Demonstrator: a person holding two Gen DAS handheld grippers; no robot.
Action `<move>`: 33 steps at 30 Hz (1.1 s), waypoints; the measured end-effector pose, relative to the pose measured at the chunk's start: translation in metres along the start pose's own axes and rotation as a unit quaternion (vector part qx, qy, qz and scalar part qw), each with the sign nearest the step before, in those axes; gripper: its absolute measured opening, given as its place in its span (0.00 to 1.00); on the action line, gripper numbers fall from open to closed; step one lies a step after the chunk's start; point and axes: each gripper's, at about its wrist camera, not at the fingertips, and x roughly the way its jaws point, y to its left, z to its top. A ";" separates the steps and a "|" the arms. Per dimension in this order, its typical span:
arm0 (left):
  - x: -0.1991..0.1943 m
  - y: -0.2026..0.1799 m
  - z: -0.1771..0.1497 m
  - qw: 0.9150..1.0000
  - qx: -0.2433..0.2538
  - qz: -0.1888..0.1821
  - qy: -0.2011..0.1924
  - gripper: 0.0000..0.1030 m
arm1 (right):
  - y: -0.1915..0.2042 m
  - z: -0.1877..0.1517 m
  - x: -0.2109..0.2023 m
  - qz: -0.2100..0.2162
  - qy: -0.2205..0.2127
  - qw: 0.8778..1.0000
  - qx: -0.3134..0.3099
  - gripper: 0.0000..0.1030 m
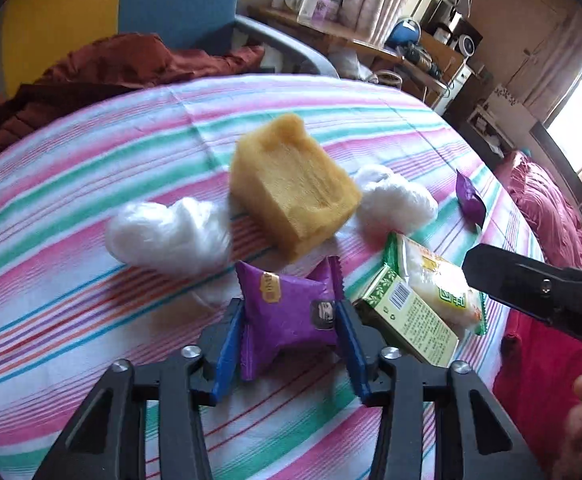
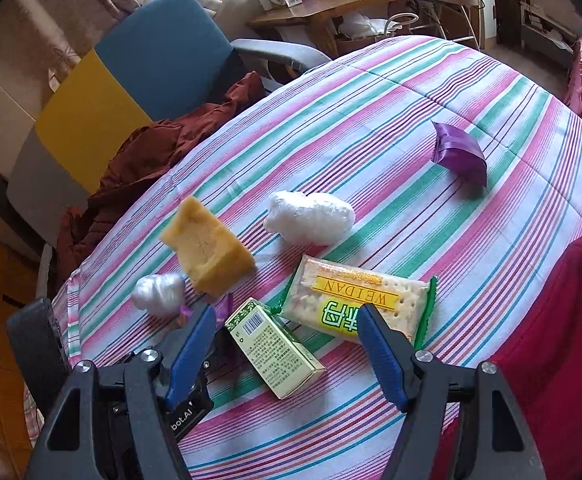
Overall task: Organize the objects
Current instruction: 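Grasp the purple snack packet with left tool while right tool grasps juice box, then carry purple packet and juice box to the gold tray and release inside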
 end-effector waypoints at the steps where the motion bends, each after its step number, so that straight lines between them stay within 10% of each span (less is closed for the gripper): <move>1: -0.001 0.002 -0.003 1.000 -0.003 -0.004 0.000 0.42 | 0.002 0.000 0.001 0.002 0.001 1.000 -0.006 0.72; 10: -0.046 0.029 -0.062 1.000 -0.017 0.012 -0.014 0.40 | 0.033 -0.016 0.031 -0.039 0.058 0.991 -0.111 0.67; 20: -0.087 0.035 -0.102 0.997 -0.022 0.061 -0.034 0.39 | 0.051 -0.037 0.059 -0.118 0.086 0.966 -0.213 0.29; 33: -0.182 0.050 -0.128 0.984 -0.036 0.136 -0.110 0.39 | 0.092 -0.062 0.034 -0.026 0.053 0.950 -0.307 0.29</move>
